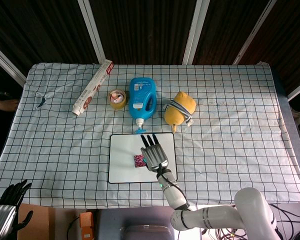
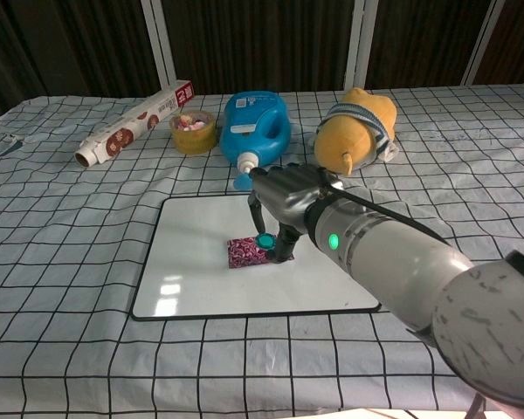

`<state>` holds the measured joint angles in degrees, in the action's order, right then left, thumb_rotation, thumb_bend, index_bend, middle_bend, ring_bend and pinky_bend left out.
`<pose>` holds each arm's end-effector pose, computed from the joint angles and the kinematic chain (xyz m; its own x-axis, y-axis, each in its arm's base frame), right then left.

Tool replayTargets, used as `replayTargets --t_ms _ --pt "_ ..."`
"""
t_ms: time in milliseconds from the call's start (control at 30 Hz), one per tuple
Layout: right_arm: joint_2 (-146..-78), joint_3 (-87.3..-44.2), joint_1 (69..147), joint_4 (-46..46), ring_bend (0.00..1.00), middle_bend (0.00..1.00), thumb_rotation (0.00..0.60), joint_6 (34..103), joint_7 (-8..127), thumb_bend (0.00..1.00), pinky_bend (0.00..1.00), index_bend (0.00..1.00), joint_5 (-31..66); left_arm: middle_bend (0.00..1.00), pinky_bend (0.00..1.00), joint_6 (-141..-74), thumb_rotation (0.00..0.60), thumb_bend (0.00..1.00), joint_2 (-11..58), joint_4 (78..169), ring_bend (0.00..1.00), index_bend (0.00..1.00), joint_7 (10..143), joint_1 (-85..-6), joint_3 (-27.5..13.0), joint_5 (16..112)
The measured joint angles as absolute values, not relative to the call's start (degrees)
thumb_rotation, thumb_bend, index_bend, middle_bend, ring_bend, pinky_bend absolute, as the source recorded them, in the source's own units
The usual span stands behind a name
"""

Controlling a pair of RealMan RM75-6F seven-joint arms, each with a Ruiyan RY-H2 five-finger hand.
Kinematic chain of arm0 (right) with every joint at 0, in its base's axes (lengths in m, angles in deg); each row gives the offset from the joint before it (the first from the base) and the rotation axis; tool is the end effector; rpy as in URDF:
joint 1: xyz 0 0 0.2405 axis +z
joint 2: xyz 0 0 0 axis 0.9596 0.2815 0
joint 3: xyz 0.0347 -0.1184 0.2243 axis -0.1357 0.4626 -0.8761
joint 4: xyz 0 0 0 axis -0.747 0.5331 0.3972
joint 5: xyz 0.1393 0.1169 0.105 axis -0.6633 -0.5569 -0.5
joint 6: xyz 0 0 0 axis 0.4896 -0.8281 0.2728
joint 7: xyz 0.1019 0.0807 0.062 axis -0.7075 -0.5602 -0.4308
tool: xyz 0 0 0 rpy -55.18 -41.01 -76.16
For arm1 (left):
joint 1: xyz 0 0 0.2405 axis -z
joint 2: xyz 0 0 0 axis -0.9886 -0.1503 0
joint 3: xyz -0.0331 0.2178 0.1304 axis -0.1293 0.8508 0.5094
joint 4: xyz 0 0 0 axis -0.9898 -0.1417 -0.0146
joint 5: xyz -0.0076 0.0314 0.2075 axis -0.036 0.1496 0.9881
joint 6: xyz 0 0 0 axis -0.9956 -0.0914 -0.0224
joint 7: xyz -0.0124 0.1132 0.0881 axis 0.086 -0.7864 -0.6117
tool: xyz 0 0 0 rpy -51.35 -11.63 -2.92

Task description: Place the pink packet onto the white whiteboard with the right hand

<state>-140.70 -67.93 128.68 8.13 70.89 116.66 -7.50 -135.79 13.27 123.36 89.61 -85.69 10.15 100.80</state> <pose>-0.0510 -0.3065 -0.1186 0.6268 -0.2743 0.7293 -0.7671 -0.3813 0.5159 -0.3572 0.0818 0.1182 0.3524 0.1781 0.9187 0.9357 -0.0817 -0.3431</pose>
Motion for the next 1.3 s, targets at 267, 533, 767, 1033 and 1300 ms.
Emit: replayTargets --t_ms 267,533,767,1033,1300 --pt "-139.11 -67.42 128.46 10.56 0.0 0.0 0.6 69.91 117.48 0.22 0.02 0.07 -8.09 0.0 0.0 -136.31 0.6 0.37 13.12 123.42 0.0 0.0 89.8 -85.96 10.12 100.89" --pt "-129.65 -62.72 123.82 21.5 0.0 0.0 0.6 73.01 112.19 0.22 0.01 0.02 2.58 0.0 0.0 -139.09 0.6 0.37 12.42 123.47 0.0 0.0 90.92 -86.86 9.85 101.31" --pt "-112.16 -49.51 112.16 29.98 0.0 0.0 0.6 83.59 103.05 0.22 0.01 0.01 21.03 0.0 0.0 -142.03 0.6 0.38 11.72 125.25 0.0 0.0 88.44 -88.12 8.51 100.6" --pt "-103.5 -40.07 97.29 23.53 0.0 0.0 0.6 93.86 83.72 0.22 0.01 0.0 30.18 0.0 0.0 -143.57 0.6 0.39 12.77 126.09 0.0 0.0 83.49 -88.83 6.62 99.64" --pt "-103.24 -39.76 88.79 12.55 0.0 0.0 0.6 99.48 72.43 0.22 0.01 0.0 38.63 0.0 0.0 -141.78 0.6 0.39 12.26 127.73 0.0 0.0 82.07 -88.1 6.82 100.24"
